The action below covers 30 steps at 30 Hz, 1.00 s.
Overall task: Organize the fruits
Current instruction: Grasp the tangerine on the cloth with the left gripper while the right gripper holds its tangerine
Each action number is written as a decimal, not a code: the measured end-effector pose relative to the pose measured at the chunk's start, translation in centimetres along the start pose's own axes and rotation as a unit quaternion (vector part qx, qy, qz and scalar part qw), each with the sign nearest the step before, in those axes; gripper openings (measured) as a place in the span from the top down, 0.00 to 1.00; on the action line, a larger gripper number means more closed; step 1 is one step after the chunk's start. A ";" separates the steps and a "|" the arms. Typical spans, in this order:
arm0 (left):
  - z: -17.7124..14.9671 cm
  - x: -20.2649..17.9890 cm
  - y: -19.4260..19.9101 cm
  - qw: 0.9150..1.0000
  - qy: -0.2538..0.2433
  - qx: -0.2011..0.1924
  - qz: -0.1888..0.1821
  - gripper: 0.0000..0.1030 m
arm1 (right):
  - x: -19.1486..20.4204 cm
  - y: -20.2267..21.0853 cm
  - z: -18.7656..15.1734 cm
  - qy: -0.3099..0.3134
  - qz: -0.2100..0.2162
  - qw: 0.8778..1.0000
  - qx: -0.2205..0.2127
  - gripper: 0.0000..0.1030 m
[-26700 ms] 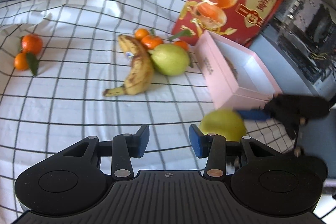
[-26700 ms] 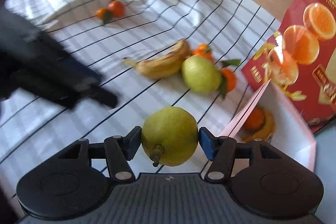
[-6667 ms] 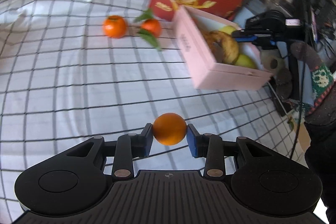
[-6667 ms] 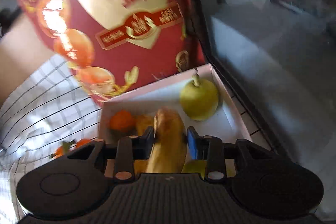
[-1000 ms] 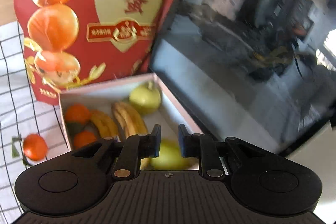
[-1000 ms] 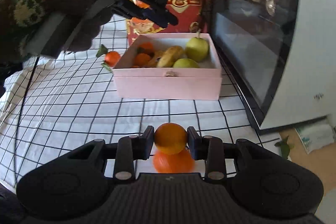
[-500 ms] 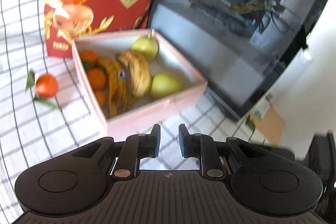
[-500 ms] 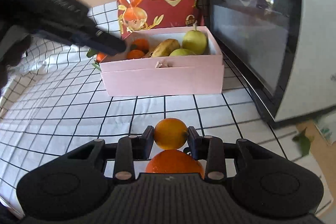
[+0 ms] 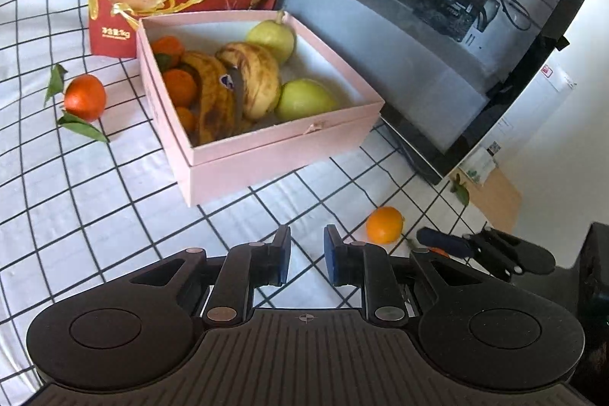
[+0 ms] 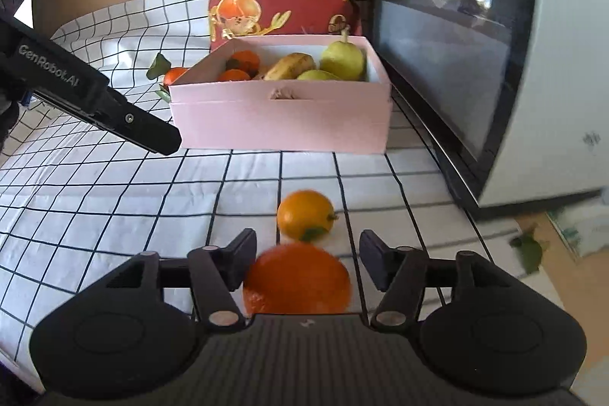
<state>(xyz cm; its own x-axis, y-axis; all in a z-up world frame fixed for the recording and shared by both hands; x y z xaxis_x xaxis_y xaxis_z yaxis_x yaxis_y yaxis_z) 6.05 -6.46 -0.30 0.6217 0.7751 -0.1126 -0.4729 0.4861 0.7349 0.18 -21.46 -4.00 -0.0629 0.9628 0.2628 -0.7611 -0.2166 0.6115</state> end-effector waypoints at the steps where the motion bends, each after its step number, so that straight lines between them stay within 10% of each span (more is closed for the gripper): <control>1: 0.0 -0.2 -0.2 1.000 -0.002 0.001 -0.002 0.79 | -0.1 0.3 -0.2 -0.003 -0.002 1.000 -0.003 0.42; 11: 1.1 -3.6 -2.4 0.997 -0.073 0.007 -0.020 0.79 | -1.1 2.5 0.0 -0.018 -0.012 1.000 -0.019 0.54; 24: 3.2 -8.6 -8.9 0.955 -0.294 0.026 0.036 0.64 | -7.9 3.9 -0.6 -0.169 -0.015 0.985 -0.014 0.54; 30: 3.4 -8.6 -10.5 0.963 -0.264 0.043 0.026 0.63 | -8.1 4.4 -1.3 -0.169 -0.021 0.985 -0.018 0.51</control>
<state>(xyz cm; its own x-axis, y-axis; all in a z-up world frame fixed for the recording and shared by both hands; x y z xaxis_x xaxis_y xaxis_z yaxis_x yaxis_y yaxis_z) 7.82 -19.57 -4.73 0.8407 0.4724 0.2645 -0.4717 0.3992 0.7862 -3.50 -29.98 -4.46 0.1832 0.8601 0.4761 -0.7817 -0.1662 0.6011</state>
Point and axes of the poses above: each gripper's, at about its wrist camera, not at the fingertips, and y roughly against the way its jaws point, x to its left, z to its top, the point moved 7 cm from there along -y, roughly the way its jaws point, and after that the axes turned 15 degrees about -y, right-handed, at the moved point
